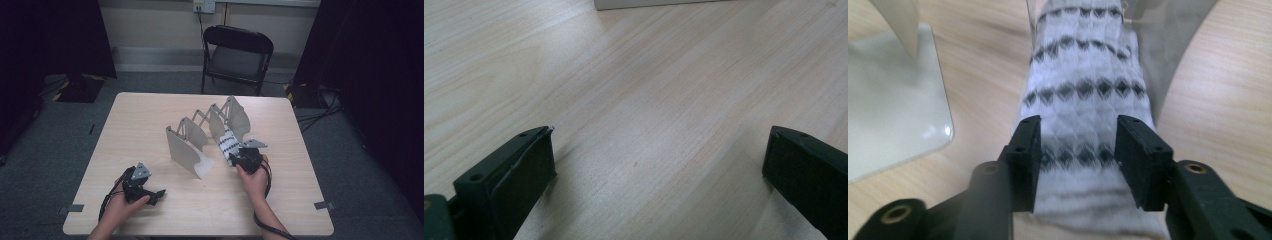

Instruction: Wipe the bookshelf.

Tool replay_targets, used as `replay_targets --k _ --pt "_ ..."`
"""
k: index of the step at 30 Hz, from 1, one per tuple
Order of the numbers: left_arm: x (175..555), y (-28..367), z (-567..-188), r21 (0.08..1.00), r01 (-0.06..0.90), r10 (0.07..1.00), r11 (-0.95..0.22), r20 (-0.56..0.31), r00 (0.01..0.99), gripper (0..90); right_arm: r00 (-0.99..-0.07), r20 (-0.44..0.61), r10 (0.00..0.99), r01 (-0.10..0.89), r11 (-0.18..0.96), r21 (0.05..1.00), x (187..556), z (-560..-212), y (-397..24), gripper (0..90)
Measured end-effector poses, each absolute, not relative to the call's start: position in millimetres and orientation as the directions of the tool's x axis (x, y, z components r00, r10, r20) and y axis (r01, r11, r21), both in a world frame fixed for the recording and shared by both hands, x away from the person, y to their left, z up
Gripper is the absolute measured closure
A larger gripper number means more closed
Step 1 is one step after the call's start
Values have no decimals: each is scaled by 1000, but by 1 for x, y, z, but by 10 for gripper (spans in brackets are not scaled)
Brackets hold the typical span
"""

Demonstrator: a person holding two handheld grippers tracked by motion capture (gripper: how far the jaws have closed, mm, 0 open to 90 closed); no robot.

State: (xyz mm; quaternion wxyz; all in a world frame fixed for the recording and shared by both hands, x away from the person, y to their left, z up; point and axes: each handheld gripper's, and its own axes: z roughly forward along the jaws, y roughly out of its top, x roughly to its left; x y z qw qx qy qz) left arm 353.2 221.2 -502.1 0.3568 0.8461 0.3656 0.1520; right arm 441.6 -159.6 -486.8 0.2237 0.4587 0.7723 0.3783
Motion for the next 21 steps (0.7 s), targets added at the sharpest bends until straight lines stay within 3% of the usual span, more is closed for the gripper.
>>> replay_targets --k 3,7,14,21 --pt "353 221 -502 715 510 727 -478 -4 687 1 -497 -7 868 527 308 792 450 -488 -153 438" --pt "353 221 -502 715 511 727 -478 -4 686 1 -492 -30 870 535 329 778 457 -493 -147 449" --pt "353 222 -502 712 511 729 -482 2 685 3 -491 -46 870 544 348 763 452 -492 -156 672" --pt "352 221 -502 714 513 731 -476 -3 682 3 -484 -43 874 568 351 745 447 -490 -167 723"
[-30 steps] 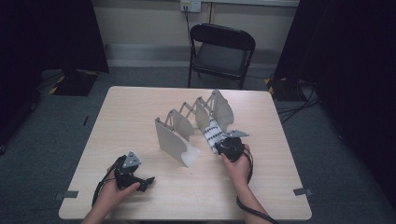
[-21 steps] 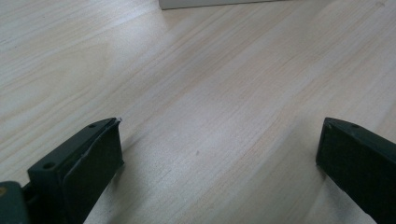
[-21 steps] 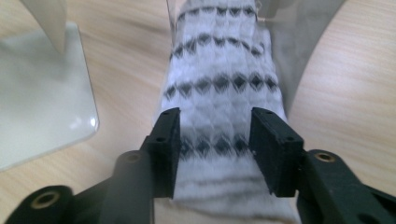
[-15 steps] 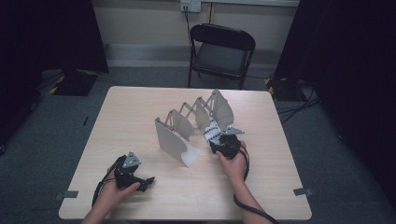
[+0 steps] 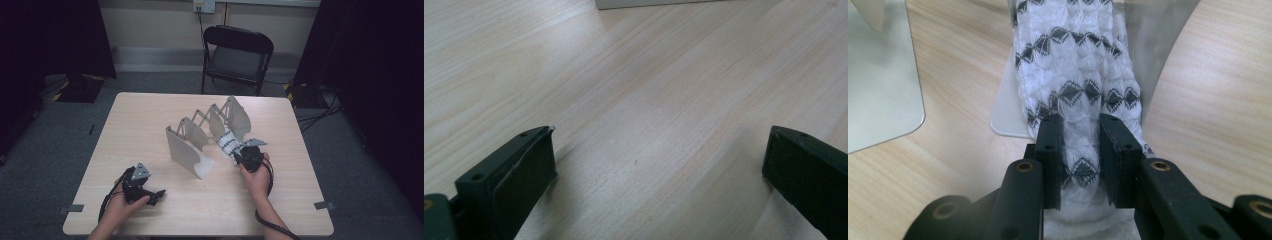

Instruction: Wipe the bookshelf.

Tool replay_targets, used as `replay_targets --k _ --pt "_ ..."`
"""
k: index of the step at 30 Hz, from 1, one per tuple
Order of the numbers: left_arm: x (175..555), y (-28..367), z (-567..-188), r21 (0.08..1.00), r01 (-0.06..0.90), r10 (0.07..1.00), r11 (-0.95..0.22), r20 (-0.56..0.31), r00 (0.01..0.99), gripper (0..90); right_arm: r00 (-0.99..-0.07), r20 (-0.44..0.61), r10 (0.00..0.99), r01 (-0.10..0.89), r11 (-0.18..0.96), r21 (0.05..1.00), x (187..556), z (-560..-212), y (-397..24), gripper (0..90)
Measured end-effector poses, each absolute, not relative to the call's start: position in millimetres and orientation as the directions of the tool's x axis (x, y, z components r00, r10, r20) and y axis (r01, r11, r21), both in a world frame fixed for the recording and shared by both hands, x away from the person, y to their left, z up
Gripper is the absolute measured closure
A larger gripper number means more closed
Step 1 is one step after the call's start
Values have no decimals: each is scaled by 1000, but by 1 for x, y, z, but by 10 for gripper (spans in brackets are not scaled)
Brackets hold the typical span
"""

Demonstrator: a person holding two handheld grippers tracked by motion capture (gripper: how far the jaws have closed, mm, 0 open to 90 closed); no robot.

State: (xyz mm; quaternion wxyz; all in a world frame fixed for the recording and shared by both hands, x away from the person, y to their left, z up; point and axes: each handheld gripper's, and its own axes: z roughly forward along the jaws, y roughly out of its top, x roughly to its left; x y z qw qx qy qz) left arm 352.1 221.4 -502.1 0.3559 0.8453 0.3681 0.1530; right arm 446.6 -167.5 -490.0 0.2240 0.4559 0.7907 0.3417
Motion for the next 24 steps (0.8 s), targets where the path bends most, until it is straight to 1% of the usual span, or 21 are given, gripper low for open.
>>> replay_targets --k 2,4,8,10,11,12,14,15,16,18,20,22,24 --pt "352 221 -502 715 513 731 -476 -3 682 3 -476 -26 879 578 335 744 443 -490 -169 722" --pt "352 221 -502 714 513 731 -476 -3 682 3 -479 -15 878 576 327 749 440 -490 -168 700" --pt "352 221 -502 714 513 731 -476 -2 682 2 -463 -14 886 544 296 785 440 -485 -165 555" --pt "352 221 -502 715 513 732 -475 -3 682 3 -468 2 884 542 285 791 445 -484 -163 531" --pt "352 221 -502 714 513 731 -476 -3 682 3 -470 -16 882 538 301 788 448 -485 -161 513" --pt "352 221 -502 714 513 732 -475 -3 682 3 -472 -12 882 540 299 787 450 -486 -159 506" --pt "352 221 -502 715 514 732 -475 -4 681 3 -473 -12 881 557 310 771 453 -490 -156 539" --pt "352 221 -502 715 513 732 -475 -3 682 3 -466 -13 884 560 306 770 452 -492 -155 580" --pt "352 221 -502 715 513 731 -475 -3 682 3 -453 5 892 570 285 771 452 -493 -156 649" --pt "352 221 -502 715 513 732 -475 -3 682 2 -432 44 901 600 251 760 452 -490 -158 750" --pt "352 221 -502 715 513 732 -475 -3 682 3 -435 65 898 630 251 735 453 -486 -159 795" --pt "352 221 -502 715 513 732 -475 -3 682 3 -445 57 894 647 277 711 454 -482 -158 817" --pt "352 221 -502 715 514 733 -474 -4 681 3 -440 68 895 656 269 705 453 -478 -158 827"
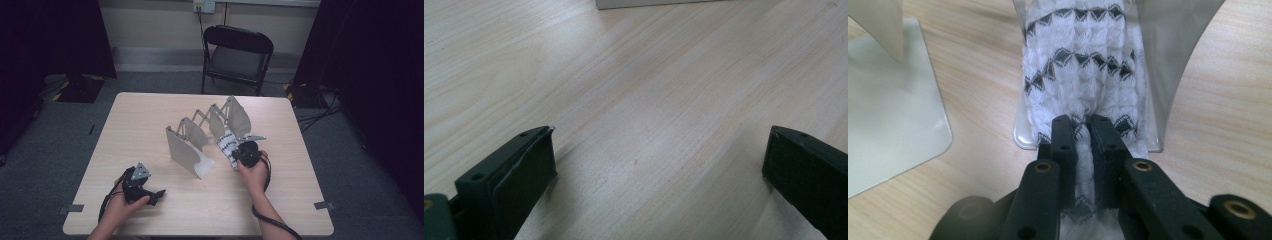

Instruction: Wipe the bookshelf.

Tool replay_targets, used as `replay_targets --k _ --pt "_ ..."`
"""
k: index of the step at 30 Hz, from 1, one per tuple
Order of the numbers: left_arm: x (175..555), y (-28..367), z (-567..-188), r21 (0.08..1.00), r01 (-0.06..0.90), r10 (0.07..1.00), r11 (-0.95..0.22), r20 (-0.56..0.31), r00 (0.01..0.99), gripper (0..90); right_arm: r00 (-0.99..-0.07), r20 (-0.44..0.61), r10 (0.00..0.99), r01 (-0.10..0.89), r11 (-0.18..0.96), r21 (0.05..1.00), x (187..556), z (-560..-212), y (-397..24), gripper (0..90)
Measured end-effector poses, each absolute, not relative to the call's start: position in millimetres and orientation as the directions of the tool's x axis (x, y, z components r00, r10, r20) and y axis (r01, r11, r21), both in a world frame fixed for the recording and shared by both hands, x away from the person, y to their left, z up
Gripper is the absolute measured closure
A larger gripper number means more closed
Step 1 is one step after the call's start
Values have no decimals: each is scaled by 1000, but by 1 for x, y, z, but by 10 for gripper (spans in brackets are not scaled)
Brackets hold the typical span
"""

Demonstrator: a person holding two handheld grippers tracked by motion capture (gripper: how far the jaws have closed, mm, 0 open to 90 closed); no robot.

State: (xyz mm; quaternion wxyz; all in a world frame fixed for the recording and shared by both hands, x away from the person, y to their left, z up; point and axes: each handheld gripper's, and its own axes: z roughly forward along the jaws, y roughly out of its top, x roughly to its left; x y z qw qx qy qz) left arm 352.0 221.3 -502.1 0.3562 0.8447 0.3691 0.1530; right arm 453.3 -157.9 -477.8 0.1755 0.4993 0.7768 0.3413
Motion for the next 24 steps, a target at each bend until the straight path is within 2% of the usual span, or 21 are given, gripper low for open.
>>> replay_targets --k 8,18,24 --pt "352 221 -502 715 515 733 -474 -5 681 3 -427 86 900 620 222 753 450 -451 -160 831" --pt "352 221 -502 715 514 732 -475 -3 681 3 -413 37 910 512 199 836 445 -399 -165 831" --pt "352 221 -502 715 514 732 -475 -3 681 3 -399 32 916 470 175 865 446 -386 -168 830"
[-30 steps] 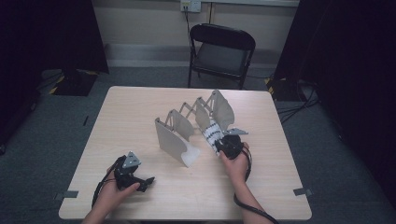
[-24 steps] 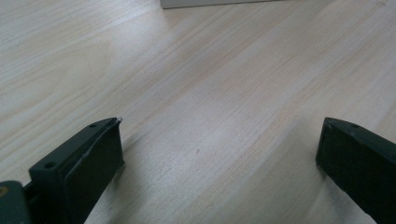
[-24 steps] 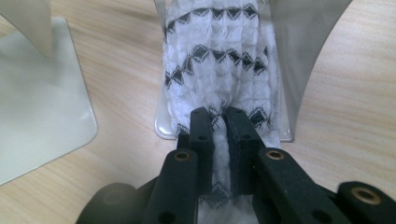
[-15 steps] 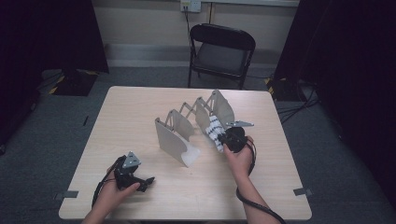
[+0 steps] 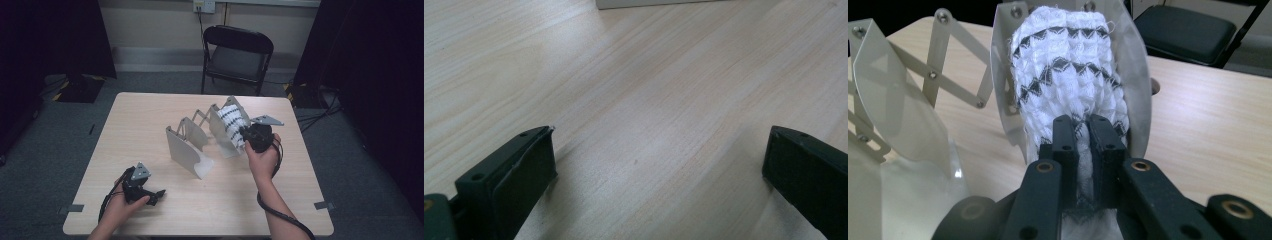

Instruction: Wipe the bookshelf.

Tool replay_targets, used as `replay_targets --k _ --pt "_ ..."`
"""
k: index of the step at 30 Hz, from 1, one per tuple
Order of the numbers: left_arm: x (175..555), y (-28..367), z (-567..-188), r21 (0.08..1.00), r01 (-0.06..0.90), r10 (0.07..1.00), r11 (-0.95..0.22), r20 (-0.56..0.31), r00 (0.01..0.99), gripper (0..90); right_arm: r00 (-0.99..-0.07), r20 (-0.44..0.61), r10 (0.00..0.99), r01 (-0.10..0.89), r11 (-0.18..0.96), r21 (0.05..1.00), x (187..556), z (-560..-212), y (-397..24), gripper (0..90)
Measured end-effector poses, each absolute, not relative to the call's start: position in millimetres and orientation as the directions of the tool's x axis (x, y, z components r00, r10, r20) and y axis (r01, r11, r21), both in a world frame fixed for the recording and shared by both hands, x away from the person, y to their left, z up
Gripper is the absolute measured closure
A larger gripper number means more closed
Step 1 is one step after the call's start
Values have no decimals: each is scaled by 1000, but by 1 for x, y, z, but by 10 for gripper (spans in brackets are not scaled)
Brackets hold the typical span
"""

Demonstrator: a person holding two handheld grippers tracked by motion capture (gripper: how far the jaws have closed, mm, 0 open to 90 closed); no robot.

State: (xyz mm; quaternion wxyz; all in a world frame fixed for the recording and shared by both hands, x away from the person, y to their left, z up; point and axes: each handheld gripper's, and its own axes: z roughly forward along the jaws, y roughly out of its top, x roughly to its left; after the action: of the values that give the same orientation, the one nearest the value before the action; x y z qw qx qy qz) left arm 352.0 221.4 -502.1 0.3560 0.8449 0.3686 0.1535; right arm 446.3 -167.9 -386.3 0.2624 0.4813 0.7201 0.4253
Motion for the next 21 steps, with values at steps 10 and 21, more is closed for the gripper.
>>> replay_targets --k 10,21 --pt "352 221 -502 715 515 733 -473 -4 680 3 -403 -29 915 439 221 871 460 -374 -158 830" --pt "352 221 -502 714 513 732 -476 -3 682 2 -389 -20 921 531 242 812 467 -426 -161 829"
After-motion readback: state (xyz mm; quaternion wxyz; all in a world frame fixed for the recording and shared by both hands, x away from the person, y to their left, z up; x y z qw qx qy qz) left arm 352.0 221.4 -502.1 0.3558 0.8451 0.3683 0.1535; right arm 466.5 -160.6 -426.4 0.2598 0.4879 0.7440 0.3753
